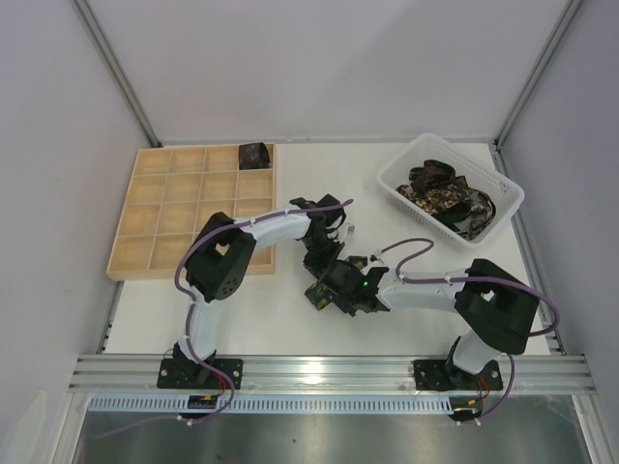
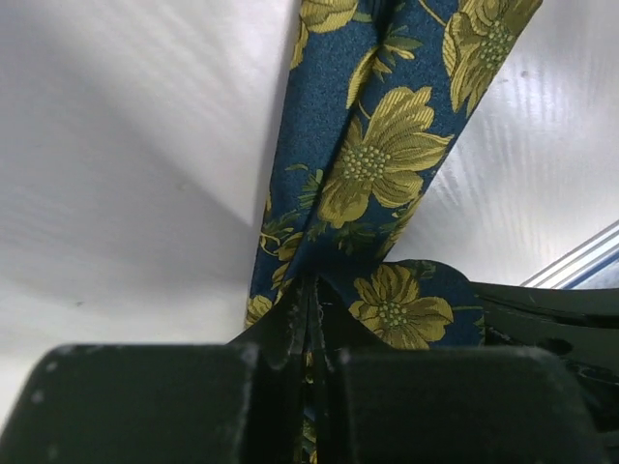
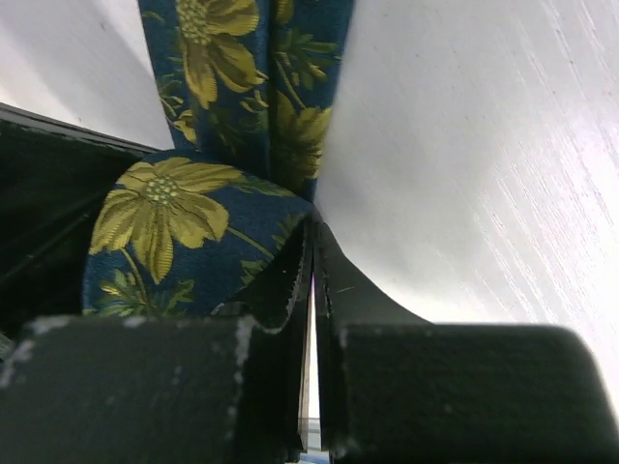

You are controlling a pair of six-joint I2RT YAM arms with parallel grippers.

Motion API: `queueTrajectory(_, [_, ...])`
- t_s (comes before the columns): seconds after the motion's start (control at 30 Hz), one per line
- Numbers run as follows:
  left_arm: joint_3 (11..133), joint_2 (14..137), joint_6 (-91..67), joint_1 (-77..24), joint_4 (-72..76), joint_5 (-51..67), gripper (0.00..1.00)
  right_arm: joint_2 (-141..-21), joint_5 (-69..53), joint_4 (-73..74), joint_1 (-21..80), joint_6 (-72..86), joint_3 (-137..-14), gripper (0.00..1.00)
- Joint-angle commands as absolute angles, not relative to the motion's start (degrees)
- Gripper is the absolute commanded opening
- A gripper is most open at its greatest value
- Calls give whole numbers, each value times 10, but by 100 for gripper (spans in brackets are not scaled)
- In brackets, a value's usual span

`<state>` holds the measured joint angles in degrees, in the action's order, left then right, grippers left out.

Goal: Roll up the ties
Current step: Roll the tie

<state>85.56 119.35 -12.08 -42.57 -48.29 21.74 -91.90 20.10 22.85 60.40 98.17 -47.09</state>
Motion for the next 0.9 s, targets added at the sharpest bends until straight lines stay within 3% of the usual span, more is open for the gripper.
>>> queueTrajectory(0.0, [856, 1193, -129, -410, -490, 197, 4, -936, 212, 258, 594, 943, -473, 0])
queueTrajectory(0.23, [944, 1187, -128, -350, -541, 130, 12, -828, 213, 322, 607, 952, -421, 0])
queueTrajectory(0.27, [950, 1185, -129, -348, -547, 122, 15, -812, 214, 331, 607, 948, -418, 0])
queueTrajectory(0.3, [956, 1176, -128, -347, -554, 116, 25, -798, 221, 354, 606, 931, -417, 0])
queueTrajectory(0.47, [933, 1129, -145, -346, -552, 114, 37, -707, 222, 340, 531, 763, -421, 1])
queueTrajectory(0.6, [881, 1057, -169, -346, -542, 91, 53, -718, 96, 244, 392, 559, -441, 4])
queueTrajectory(0.7, [832, 977, -188, -347, -533, 90, 57, -778, -50, 216, 316, 453, -499, 4])
queueTrajectory(0.87, [745, 829, -235, -346, -516, 112, 60, -888, -170, 209, 282, 349, -599, 4])
